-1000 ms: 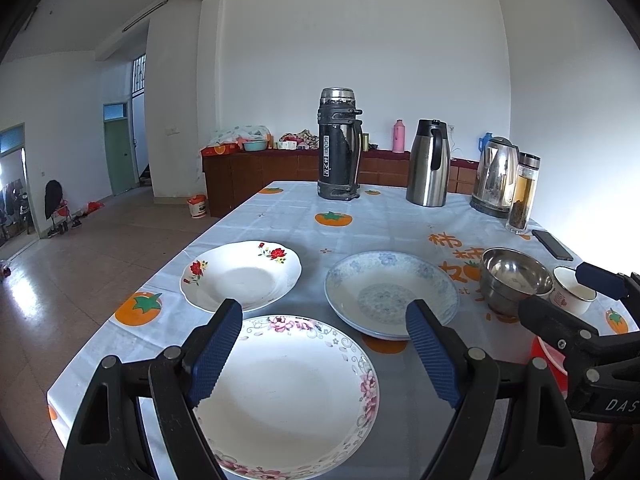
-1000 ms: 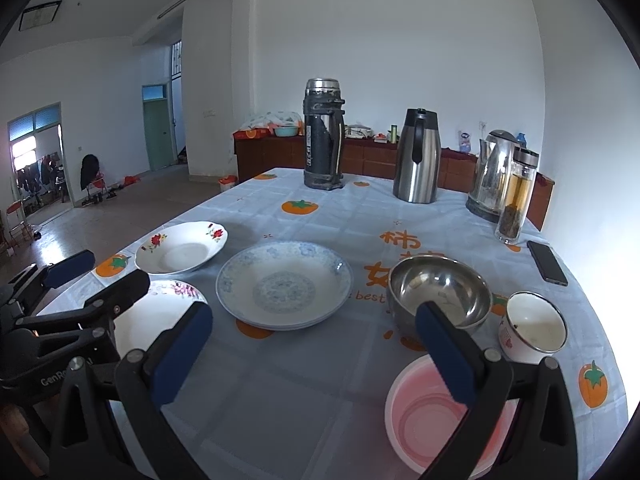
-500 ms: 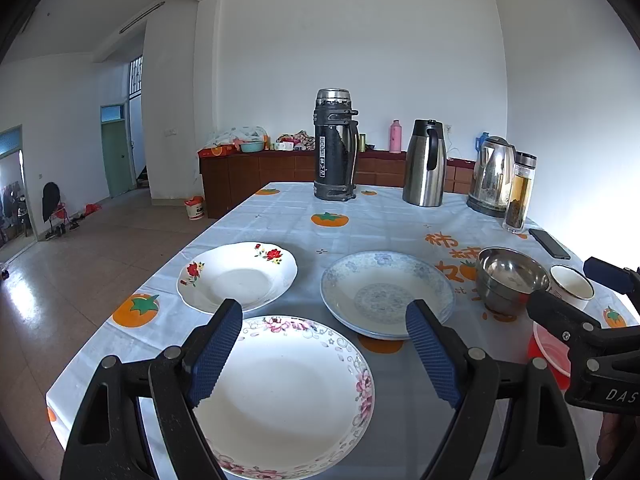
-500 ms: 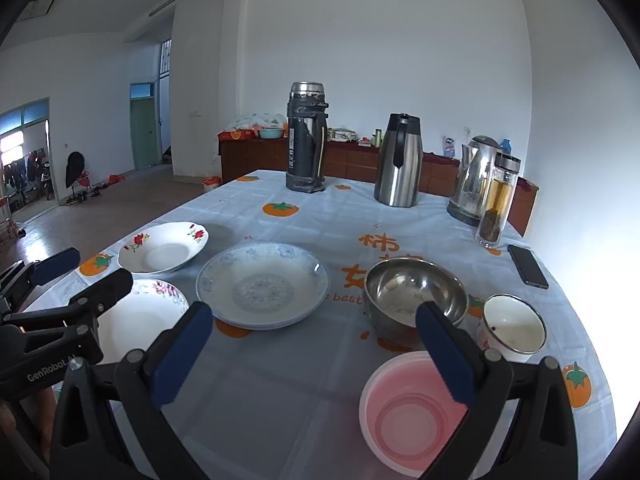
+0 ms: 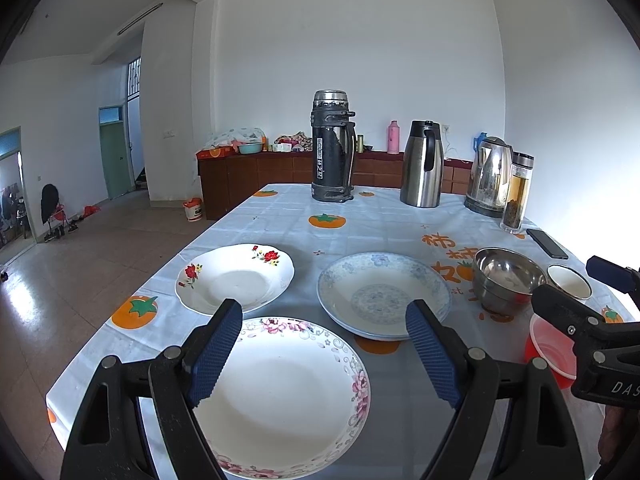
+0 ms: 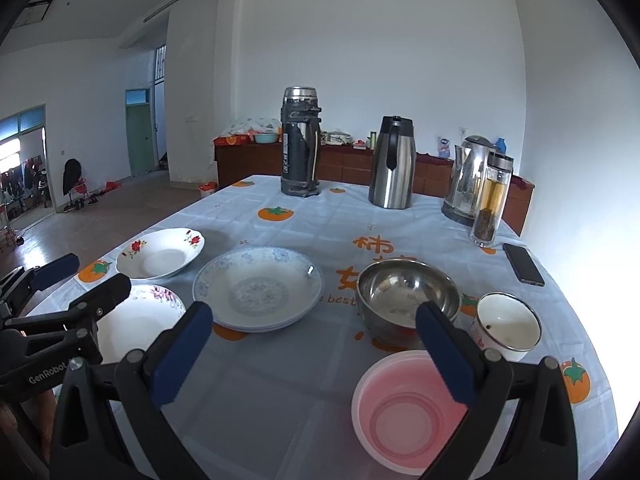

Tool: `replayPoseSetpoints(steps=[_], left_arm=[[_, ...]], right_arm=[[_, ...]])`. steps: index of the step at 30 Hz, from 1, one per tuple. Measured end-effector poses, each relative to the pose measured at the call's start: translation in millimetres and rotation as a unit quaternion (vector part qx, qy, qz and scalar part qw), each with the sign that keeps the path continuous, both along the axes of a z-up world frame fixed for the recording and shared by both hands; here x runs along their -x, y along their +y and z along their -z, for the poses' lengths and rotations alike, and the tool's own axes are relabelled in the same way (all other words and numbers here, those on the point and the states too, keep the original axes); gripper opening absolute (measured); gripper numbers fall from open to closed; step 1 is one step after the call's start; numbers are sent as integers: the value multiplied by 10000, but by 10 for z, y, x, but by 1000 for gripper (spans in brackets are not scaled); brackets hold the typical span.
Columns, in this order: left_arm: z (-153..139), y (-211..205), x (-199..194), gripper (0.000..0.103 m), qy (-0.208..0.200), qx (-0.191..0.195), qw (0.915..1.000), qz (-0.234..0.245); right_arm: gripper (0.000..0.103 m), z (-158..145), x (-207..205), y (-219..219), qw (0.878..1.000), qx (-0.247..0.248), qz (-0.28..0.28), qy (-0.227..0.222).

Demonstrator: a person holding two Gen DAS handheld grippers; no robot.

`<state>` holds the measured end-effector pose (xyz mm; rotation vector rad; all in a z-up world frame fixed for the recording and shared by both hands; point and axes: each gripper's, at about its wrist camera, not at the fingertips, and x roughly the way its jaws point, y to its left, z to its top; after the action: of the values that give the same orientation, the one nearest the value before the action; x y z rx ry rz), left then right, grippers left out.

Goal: Organize plates and bowls

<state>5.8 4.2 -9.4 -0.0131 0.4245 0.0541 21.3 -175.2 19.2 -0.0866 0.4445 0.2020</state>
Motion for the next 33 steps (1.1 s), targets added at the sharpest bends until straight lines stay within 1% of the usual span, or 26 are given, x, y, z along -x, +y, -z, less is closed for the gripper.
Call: replayPoseSetpoints(steps=[12, 17, 20, 24, 30, 33], left_arm=[[-9, 9, 6, 86, -9, 7, 10000, -11], [-7, 10, 8, 86, -8, 10, 10000, -16], [0, 27, 8, 86, -14, 6, 10000, -52], [22, 84, -11, 86, 31, 24, 9999, -147], [48, 244, -34, 86, 78, 100, 9995, -286], [59, 316, -20, 86, 66, 40, 9991, -412]], right_arm=[[103, -6, 29, 20, 9998, -125, -122, -9], [103, 11, 13, 63, 9998, -51, -169, -4], [103, 29, -5, 88, 9997, -88, -213, 33], [101, 62, -50, 98, 9992, -198, -312, 126], [97, 120, -83, 203, 9986, -153, -446, 234], [95, 160, -103, 295, 9980, -120, -543, 290]])
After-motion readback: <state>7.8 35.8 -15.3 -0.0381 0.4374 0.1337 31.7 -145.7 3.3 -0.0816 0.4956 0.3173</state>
